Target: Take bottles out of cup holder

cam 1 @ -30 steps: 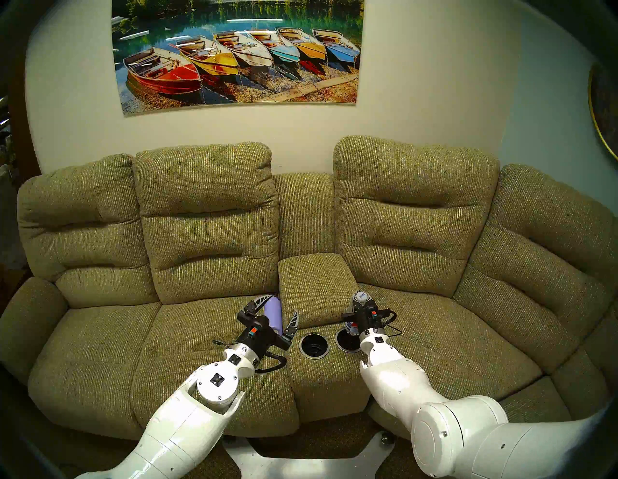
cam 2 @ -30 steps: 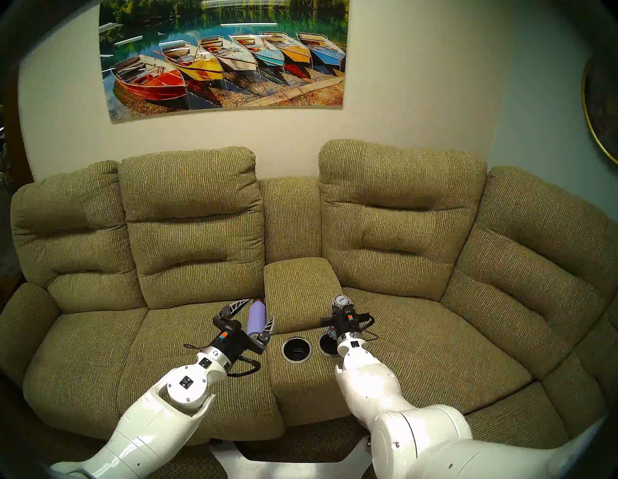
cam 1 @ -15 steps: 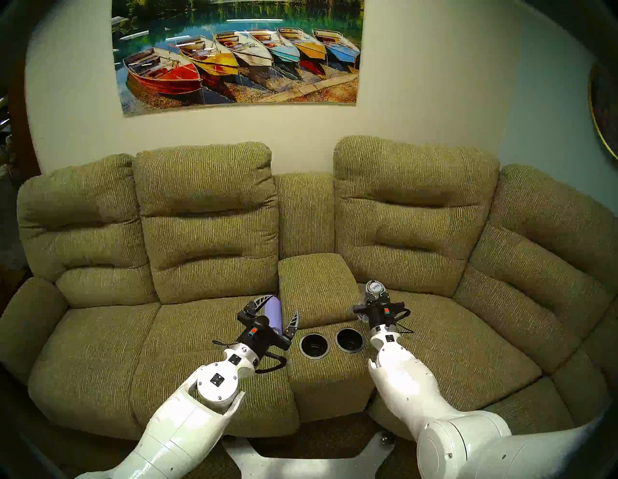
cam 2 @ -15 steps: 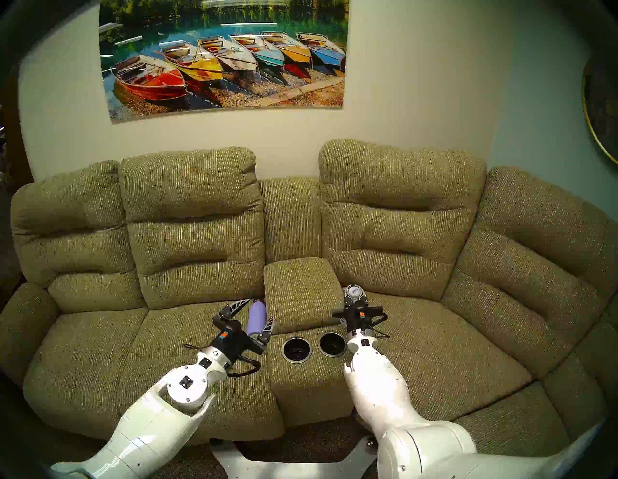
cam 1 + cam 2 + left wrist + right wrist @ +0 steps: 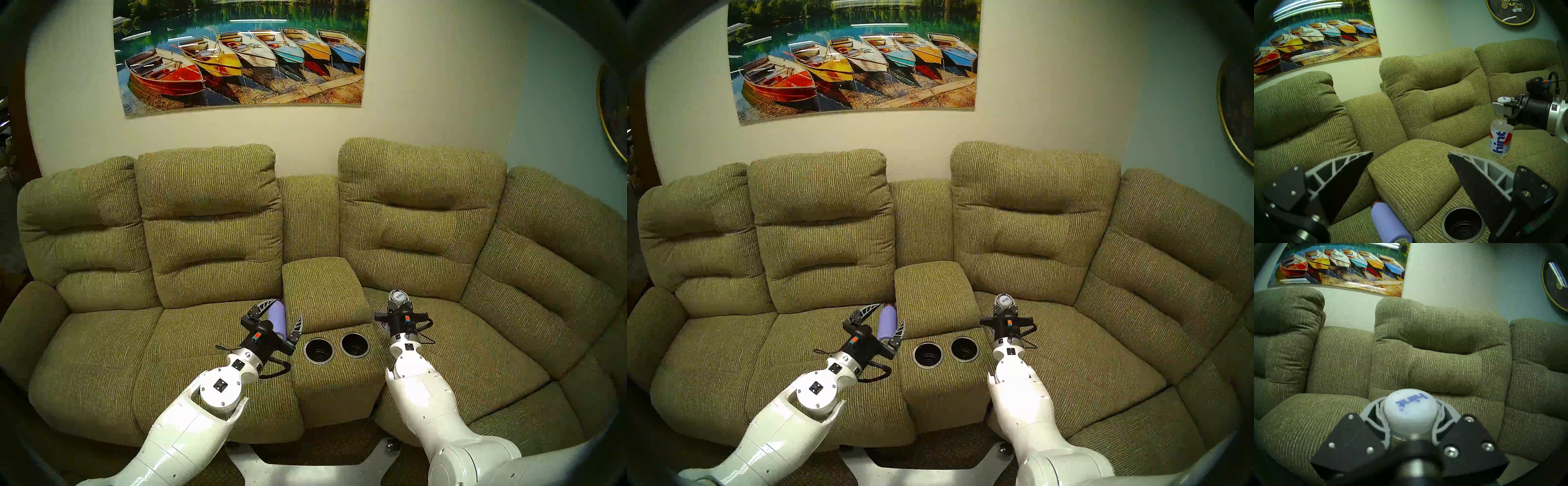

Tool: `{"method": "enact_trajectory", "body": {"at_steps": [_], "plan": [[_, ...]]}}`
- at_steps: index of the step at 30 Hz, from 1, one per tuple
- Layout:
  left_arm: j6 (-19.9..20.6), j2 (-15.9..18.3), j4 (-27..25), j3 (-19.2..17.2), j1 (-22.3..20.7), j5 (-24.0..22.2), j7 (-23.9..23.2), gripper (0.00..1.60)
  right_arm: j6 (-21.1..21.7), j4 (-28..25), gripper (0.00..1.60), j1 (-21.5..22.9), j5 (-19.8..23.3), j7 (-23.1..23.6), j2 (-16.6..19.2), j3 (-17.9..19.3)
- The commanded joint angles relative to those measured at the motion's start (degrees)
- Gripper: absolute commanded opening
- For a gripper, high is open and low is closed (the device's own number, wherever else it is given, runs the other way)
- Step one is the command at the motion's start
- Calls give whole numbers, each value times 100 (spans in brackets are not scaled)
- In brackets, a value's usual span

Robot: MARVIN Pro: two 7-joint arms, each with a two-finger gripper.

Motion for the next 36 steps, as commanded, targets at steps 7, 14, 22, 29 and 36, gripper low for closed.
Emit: {"method": "enact_trajectory", "body": {"at_steps": [7, 14, 22, 29, 36], "plan": [[-46, 3, -106, 4, -19, 16, -4, 160, 964, -579, 0, -63, 203, 359, -96, 66], [-46, 3, -105, 4, -19, 16, -4, 160, 909, -44, 0, 225, 158, 290, -81, 94], [-46, 2, -103, 4, -20, 16, -5, 160, 719, 556, 0, 570, 50, 103, -60, 83], [-45, 1, -102, 4, -21, 15, -5, 160, 499, 1237, 0, 978, -78, -43, -41, 56], [-44, 0, -99, 4, -23, 14, -5, 160, 366, 1672, 0, 1280, -217, -266, -1, 34]]}}
